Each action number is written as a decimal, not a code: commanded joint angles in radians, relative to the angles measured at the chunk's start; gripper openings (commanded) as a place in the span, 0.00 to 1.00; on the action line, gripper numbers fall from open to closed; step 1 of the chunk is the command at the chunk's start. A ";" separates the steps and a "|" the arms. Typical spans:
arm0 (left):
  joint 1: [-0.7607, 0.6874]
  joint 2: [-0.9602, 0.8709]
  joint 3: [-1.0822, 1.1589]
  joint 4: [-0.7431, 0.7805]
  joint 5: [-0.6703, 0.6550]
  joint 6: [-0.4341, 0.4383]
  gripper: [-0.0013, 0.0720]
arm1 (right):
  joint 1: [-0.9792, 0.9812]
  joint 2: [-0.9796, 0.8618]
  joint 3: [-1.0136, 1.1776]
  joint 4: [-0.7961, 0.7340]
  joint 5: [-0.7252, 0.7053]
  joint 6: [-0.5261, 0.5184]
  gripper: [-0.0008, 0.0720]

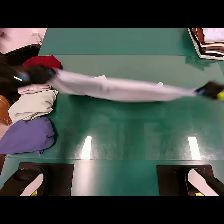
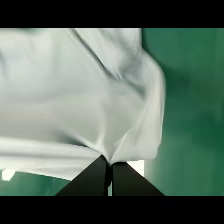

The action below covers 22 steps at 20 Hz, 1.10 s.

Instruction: Fold the shirts.

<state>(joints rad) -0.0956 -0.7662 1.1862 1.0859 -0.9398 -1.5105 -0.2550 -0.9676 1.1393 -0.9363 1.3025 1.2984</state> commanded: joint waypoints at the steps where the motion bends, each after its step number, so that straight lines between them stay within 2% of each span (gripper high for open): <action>1: 0.019 0.073 0.321 0.037 -0.030 0.000 0.04 | 0.002 0.141 0.295 -0.002 0.009 0.008 0.03; 6: 0.019 0.073 0.673 0.035 -0.064 -0.013 0.04 | 0.002 0.229 0.573 -0.095 0.056 0.073 0.03; 11: 0.019 0.073 0.837 0.037 -0.103 -0.035 0.04 | 0.002 0.167 0.800 -0.191 0.294 0.118 0.03; 14: 0.019 0.042 0.783 0.065 -0.245 -0.078 0.04 | 0.002 0.075 0.900 -0.190 0.392 0.165 0.03; 17: 0.019 -0.037 0.616 0.076 -0.372 -0.087 0.04 | 0.003 -0.042 0.898 -0.190 0.477 0.222 0.03; 19: 0.019 -0.099 0.443 0.073 -0.374 -0.087 0.04 | 0.031 -0.122 0.813 -0.192 0.489 0.235 0.03; 22: 0.019 -0.230 0.197 0.071 -0.270 -0.071 0.04 | 0.093 -0.260 0.597 -0.195 0.471 0.234 0.03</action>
<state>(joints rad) -0.0772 -0.8963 1.5818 1.1561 -1.2533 -1.5898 -0.2070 -1.1107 1.8782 -1.1336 1.7531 1.5143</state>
